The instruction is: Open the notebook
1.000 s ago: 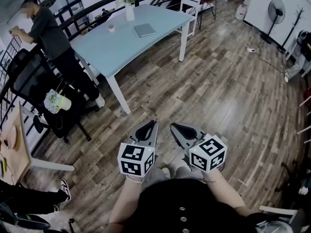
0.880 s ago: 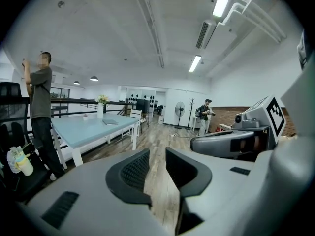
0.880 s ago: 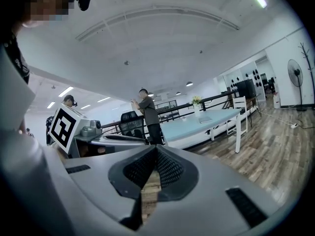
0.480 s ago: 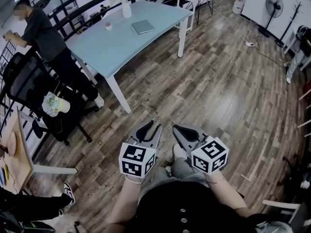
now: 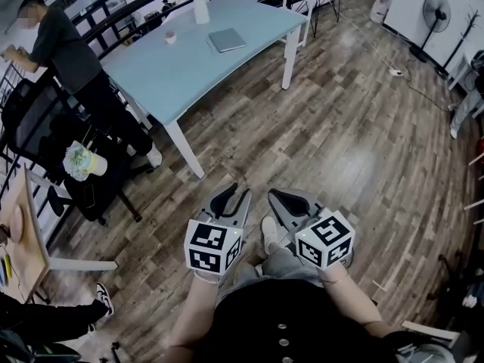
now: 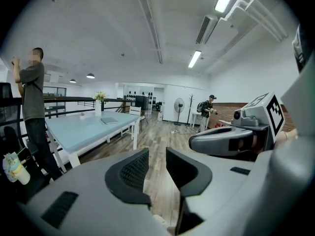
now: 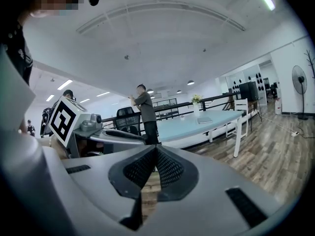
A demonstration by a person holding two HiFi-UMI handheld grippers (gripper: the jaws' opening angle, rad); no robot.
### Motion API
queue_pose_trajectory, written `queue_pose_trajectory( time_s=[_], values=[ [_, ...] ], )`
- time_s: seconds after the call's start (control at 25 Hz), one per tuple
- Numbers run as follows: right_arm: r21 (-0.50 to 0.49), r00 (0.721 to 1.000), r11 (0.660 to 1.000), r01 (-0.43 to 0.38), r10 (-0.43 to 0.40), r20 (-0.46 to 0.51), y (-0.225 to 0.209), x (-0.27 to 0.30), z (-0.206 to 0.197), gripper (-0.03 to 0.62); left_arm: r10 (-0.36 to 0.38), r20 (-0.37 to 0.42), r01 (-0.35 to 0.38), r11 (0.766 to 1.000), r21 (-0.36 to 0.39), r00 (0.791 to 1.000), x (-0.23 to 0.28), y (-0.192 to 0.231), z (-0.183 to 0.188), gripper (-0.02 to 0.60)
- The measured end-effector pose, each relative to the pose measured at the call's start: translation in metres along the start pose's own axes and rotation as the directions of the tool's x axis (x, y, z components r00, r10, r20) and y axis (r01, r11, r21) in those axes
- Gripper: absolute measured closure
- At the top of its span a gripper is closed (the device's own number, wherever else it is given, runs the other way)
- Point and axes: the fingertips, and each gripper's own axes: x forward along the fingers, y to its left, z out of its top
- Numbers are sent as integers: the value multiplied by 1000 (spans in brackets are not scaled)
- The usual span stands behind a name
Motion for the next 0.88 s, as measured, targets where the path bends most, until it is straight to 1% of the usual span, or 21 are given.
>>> queue_pose_trajectory(
  time_s=[0.12,0.32,0.6,0.88],
  values=[
    [-5,1000,1000,-9,9,0,-21,22,9,591,24,1,-24,1000,-3,1000,20,20,9,471],
    [-7,1000,1000,-25,25,2,-60,50,31,591,46,3,-46,999,-6,999,57,42,32,468],
    [-11,998,998,-64,64,-9,-110,95,56,591,85,-12,-86,996,-29,996,110,80,56,468],
    [-24,995,994,-103,103,-6,-157,125,74,591,114,7,-114,993,-28,993,162,99,83,468]
  ],
)
